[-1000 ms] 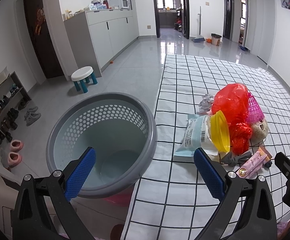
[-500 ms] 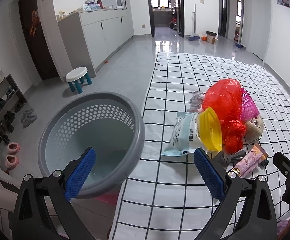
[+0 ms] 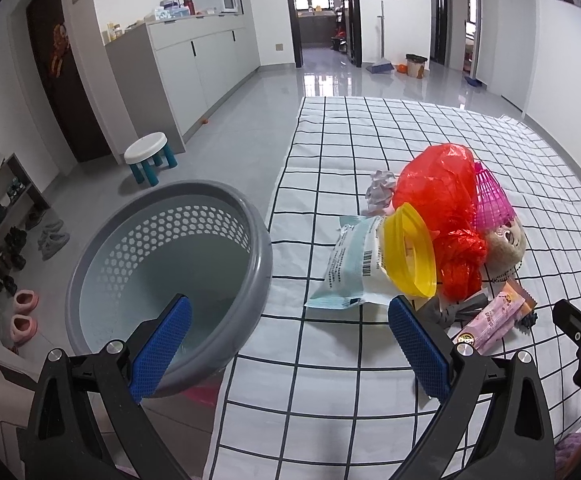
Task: Collect trash
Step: 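Reach the right gripper to the pink snack wrapper and grasp it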
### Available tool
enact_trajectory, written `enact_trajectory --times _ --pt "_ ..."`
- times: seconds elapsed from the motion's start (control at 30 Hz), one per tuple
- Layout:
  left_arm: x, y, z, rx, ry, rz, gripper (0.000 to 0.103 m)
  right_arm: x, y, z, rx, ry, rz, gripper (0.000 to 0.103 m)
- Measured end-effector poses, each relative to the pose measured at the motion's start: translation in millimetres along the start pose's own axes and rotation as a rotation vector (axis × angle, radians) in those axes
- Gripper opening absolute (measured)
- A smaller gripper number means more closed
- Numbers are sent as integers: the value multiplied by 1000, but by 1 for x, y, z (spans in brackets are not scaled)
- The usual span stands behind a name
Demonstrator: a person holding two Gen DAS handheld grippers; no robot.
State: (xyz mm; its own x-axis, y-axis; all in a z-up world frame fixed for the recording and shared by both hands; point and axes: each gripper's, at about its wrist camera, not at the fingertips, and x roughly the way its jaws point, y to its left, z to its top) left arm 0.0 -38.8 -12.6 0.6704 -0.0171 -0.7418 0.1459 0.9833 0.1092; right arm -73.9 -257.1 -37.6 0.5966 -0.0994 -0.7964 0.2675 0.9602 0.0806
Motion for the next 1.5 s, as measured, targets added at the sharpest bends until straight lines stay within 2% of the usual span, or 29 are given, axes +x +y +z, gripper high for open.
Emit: enact_trajectory --times 0.17,0.5,0.7,0.93,1.27,1.5 --pt "2 -3 0 5 6 6 97 4 5 -2 -17 21 3 95" --pt "4 9 0 -11 14 42 97 20 43 -10 -40 81 70 95" --pt "3 21 -1 -33 12 51 97 26 71 -11 -66 80 41 95" --pt "0 25 0 -37 4 48 97 41 88 -12 -81 99 -31 95" --pt "-5 25 -2 -40 -4 30 97 37 59 -25 -44 113 -112 95" --pt "-8 23 -3 -33 -8 21 97 30 46 -23 26 111 -74 95"
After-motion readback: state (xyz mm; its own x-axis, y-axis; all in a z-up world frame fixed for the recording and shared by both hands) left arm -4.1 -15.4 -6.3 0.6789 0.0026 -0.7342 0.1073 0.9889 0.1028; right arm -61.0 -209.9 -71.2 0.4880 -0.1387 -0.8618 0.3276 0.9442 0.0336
